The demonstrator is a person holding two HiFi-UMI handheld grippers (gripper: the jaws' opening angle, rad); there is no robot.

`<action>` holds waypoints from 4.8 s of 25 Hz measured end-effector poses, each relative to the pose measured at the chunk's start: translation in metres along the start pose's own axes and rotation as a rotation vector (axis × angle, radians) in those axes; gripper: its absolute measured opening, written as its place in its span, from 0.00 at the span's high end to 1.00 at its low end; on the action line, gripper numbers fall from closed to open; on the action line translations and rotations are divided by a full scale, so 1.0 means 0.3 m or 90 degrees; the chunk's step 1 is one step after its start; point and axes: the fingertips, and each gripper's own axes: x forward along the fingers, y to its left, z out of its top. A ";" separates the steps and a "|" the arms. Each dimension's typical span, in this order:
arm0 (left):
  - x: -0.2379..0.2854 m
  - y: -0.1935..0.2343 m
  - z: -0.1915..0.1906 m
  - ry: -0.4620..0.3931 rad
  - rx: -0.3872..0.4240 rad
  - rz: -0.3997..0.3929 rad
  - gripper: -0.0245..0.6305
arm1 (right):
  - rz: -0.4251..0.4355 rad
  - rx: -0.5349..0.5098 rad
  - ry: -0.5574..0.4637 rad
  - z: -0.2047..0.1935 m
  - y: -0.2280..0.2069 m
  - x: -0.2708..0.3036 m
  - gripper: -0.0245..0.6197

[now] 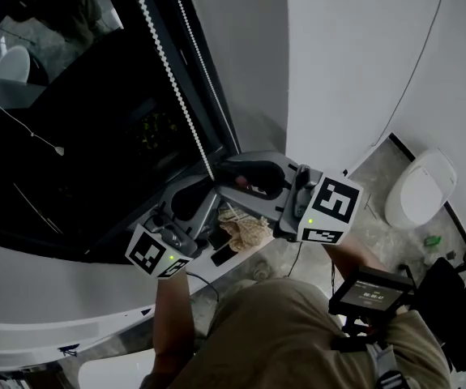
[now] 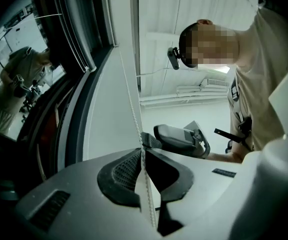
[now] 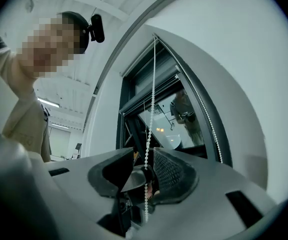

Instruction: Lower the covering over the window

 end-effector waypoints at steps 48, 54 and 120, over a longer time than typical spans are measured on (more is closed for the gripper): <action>-0.829 -0.021 -0.267 0.093 -0.055 0.503 0.79 | -0.212 -0.153 0.117 -0.486 0.081 -0.067 0.79; -0.973 -0.007 -0.222 0.094 -0.034 0.520 0.79 | -0.205 -0.173 0.128 -0.528 0.159 0.029 0.79; -1.447 -0.018 -0.456 0.119 -0.137 0.474 0.79 | -0.319 -0.132 0.246 -0.848 0.372 0.206 0.79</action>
